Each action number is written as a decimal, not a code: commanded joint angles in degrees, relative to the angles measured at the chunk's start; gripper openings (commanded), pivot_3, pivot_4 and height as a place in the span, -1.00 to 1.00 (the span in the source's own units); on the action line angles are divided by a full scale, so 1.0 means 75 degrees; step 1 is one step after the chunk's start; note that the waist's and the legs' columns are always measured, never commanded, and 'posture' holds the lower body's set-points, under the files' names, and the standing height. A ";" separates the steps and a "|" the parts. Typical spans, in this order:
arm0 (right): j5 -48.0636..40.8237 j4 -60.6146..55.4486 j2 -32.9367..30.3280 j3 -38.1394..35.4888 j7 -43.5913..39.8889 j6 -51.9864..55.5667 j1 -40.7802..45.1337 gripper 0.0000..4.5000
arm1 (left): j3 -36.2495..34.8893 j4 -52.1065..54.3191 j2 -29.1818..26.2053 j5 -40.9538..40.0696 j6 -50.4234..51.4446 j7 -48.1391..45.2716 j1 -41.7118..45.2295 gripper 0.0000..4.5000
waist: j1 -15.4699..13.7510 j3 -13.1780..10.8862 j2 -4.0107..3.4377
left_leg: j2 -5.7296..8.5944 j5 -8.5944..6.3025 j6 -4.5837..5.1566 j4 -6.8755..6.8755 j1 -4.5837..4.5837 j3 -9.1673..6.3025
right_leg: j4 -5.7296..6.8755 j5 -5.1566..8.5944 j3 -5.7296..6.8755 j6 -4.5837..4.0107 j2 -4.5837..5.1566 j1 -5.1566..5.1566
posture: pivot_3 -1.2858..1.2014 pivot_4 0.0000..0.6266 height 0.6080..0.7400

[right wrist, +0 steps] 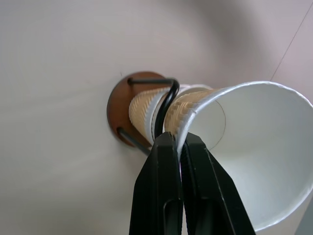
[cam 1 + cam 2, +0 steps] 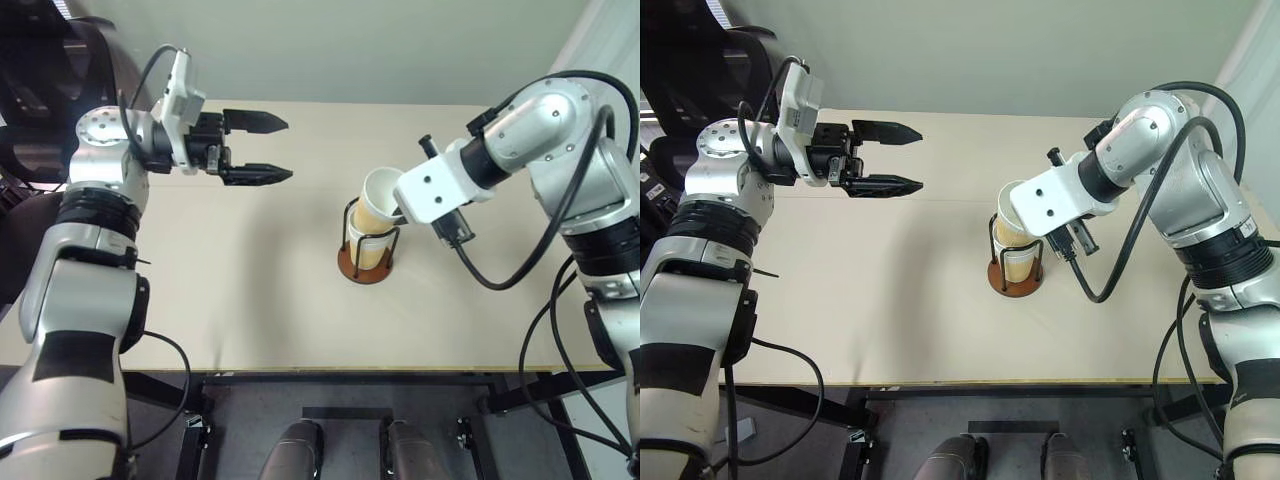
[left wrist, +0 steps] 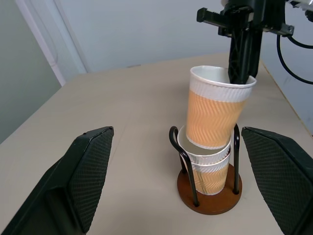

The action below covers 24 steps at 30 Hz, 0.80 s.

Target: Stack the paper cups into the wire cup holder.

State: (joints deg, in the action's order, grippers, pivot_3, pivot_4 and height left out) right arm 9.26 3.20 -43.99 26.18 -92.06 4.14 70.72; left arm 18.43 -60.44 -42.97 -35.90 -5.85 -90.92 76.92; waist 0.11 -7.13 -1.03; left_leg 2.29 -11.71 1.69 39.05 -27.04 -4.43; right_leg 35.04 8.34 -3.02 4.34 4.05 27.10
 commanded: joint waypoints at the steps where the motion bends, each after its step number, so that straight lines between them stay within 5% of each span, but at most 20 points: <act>1: 0.0165 0.0100 -0.0030 -0.0031 0.0041 -0.0296 0.0105 -0.97 | -0.0026 0.0279 -0.0127 -0.0150 0.0024 -0.0211 0.0039 1.00 | 0.0004 0.0000 0.0001 | 0.0003 0.0000 0.0000 -0.0002 -0.0001 0.0006 | 0.0000 0.0001 0.0000 -0.0003 -0.0011 0.0000 | 0.03 -0.52 1.00; 8: 0.0335 0.0280 0.0278 -0.0037 0.0175 -0.0349 0.0147 -0.97 | 0.0002 0.0286 -0.0110 -0.0162 0.0028 -0.0211 0.0031 1.00 | 0.0012 -0.0001 -0.0002 | 0.0000 0.0001 -0.0001 -0.0001 0.0003 0.0010 | 0.0002 -0.0003 0.0003 0.0001 -0.0006 0.0001 | 0.03 -0.52 1.00; 12: -0.0001 0.0093 0.0599 -0.0240 0.0128 0.0399 0.0189 -0.61 | 0.0008 0.0266 -0.0092 -0.0160 0.0037 -0.0211 0.0036 1.00 | 0.0020 0.0000 0.0001 | -0.0001 0.0002 -0.0003 -0.0002 0.0001 0.0011 | 0.0001 -0.0003 0.0005 -0.0001 -0.0012 0.0000 | 0.03 -0.52 1.00; 19: -0.0678 -0.0131 0.0722 -0.0907 0.0404 0.1981 0.0501 0.49 | 0.0069 0.0390 -0.0054 -0.0245 0.0135 -0.0211 -0.0019 1.00 | -0.0021 0.0000 0.0000 | 0.0007 0.0005 -0.0008 -0.0003 -0.0005 0.0006 | -0.0002 -0.0001 0.0012 -0.0006 -0.0012 0.0004 | 0.03 -0.52 1.00; 24: -0.1148 -0.0536 0.0386 -0.1358 0.0502 0.2885 0.0389 0.49 | 0.0110 0.0610 -0.0107 -0.0388 0.0257 -0.0211 -0.0183 1.00 | -0.0037 0.0000 0.0001 | 0.0012 0.0001 -0.0012 -0.0006 -0.0002 0.0006 | -0.0003 0.0006 0.0016 -0.0019 -0.0008 0.0002 | 0.03 -0.52 1.00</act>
State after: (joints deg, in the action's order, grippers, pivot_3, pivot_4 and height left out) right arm 2.23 1.38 -39.72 19.25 -89.01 23.96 72.87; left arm 19.34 -57.98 -42.79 -37.25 -4.40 -90.92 75.21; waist -0.16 -7.12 -1.02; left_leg 2.33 -11.71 1.58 39.03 -27.07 -4.43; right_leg 35.03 8.39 -2.95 4.20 4.00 27.12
